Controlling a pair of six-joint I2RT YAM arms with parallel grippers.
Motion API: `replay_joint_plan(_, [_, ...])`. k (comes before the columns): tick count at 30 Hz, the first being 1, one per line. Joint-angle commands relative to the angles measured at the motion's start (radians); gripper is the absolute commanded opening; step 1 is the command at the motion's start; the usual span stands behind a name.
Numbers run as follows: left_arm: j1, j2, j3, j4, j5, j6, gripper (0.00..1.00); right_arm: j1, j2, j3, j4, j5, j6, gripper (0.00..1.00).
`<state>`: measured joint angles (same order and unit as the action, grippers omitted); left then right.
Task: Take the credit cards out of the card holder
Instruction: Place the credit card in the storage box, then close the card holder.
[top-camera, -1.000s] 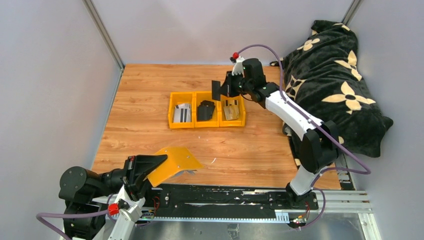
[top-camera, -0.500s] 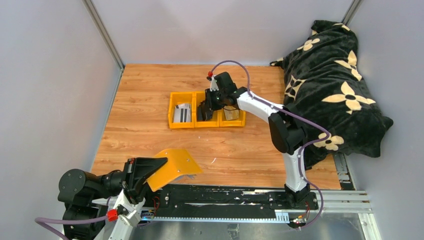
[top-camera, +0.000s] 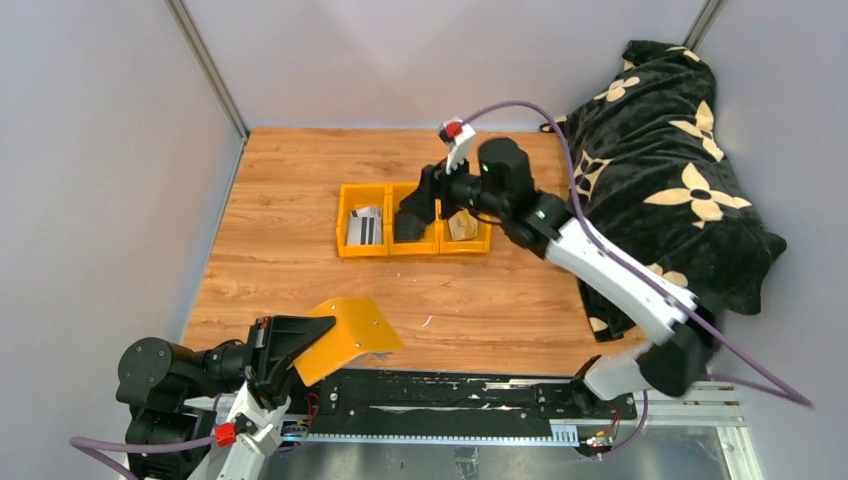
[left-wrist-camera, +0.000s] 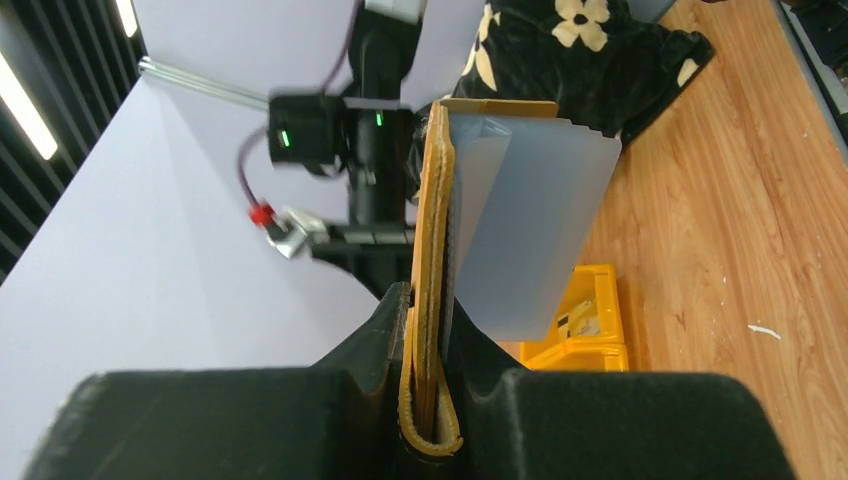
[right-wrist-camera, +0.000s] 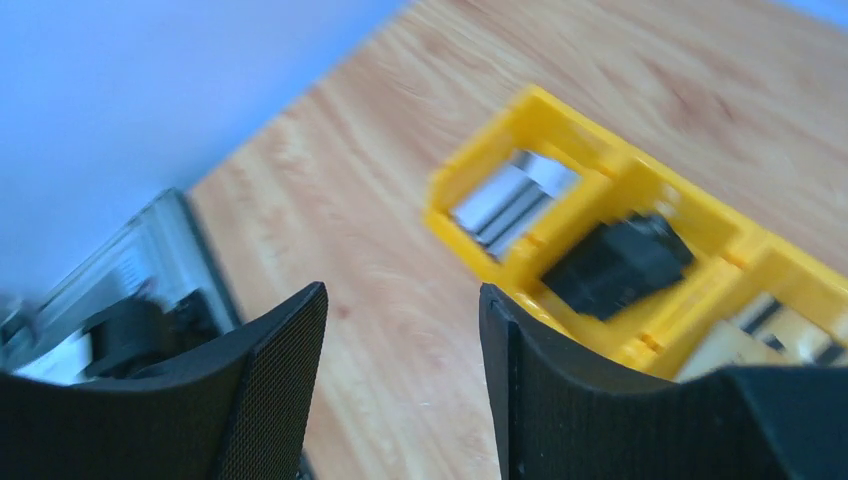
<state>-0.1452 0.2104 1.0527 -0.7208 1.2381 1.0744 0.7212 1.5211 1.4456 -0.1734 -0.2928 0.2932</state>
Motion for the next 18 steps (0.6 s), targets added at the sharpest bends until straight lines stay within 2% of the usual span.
replay_joint_plan(1, [0.006,0.0,-0.02,0.005,0.006,0.009,0.0,0.163,-0.235,-0.174,0.129,-0.036,-0.139,0.61])
replay_joint_plan(6, [0.006,0.023,-0.029,0.006,0.01,-0.059,0.0,0.394,-0.423,-0.367,0.288,0.014,-0.303,0.61])
replay_joint_plan(11, [0.006,0.1,0.023,0.003,0.026,-0.258,0.0,0.563,-0.408,-0.317,0.216,0.086,-0.495,0.59])
replay_joint_plan(18, [0.006,0.108,0.006,0.007,0.047,-0.374,0.0,0.695,-0.384,-0.266,0.248,0.169,-0.61,0.61])
